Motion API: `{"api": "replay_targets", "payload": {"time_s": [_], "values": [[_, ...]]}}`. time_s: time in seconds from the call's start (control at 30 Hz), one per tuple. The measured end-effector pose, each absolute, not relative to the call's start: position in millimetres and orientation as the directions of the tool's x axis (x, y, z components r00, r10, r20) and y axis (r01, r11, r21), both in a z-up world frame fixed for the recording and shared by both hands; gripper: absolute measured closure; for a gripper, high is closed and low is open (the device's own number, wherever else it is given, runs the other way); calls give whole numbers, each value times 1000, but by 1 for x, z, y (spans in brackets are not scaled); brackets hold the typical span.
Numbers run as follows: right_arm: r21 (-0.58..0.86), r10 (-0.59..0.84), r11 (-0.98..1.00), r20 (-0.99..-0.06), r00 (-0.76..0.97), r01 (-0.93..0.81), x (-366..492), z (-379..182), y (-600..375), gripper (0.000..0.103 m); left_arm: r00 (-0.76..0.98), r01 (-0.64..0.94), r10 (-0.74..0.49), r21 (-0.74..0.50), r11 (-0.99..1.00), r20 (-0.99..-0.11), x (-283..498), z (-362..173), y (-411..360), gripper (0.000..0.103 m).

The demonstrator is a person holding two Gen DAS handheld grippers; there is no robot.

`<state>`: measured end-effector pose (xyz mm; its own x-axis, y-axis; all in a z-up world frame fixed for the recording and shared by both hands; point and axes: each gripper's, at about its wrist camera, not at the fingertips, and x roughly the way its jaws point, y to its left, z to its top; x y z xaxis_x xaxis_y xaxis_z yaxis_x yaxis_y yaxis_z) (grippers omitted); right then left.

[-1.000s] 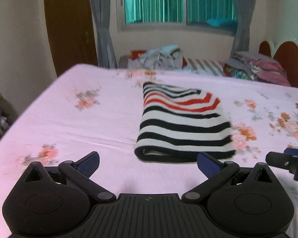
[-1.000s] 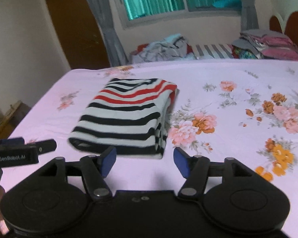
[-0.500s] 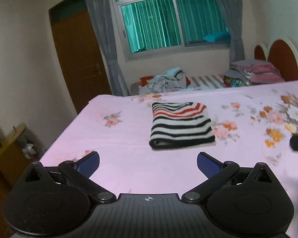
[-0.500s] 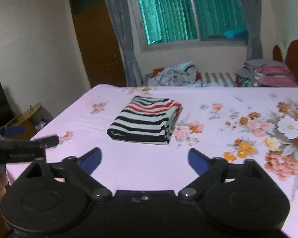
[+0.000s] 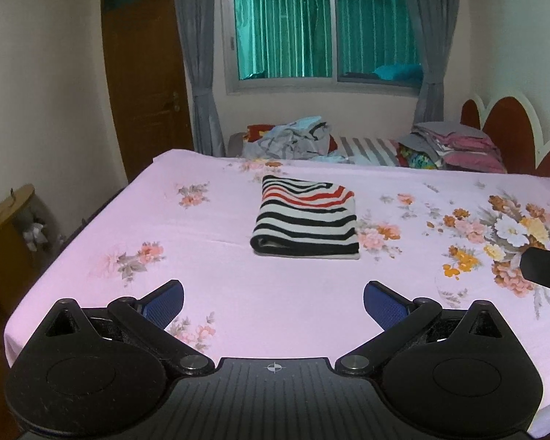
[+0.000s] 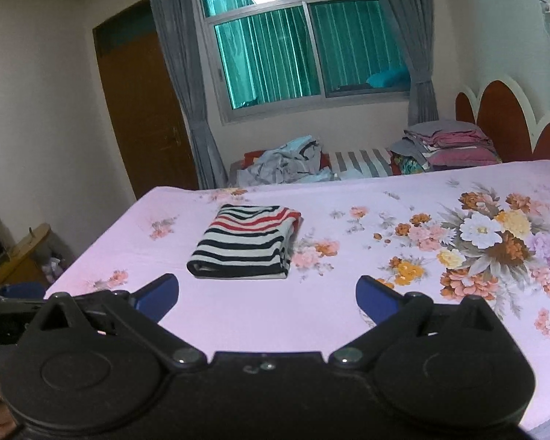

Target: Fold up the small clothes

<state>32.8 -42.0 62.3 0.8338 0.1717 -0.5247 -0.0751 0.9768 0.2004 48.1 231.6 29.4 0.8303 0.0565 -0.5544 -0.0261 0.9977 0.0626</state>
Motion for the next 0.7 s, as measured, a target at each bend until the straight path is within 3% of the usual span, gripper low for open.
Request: {"api": "replay_targets", "payload": {"time_s": [0.7], "values": [[182,187,977,-512,838,-107,30,67,-25,0,827,-93,90,23,995,-555,49,36,251,0]]}}
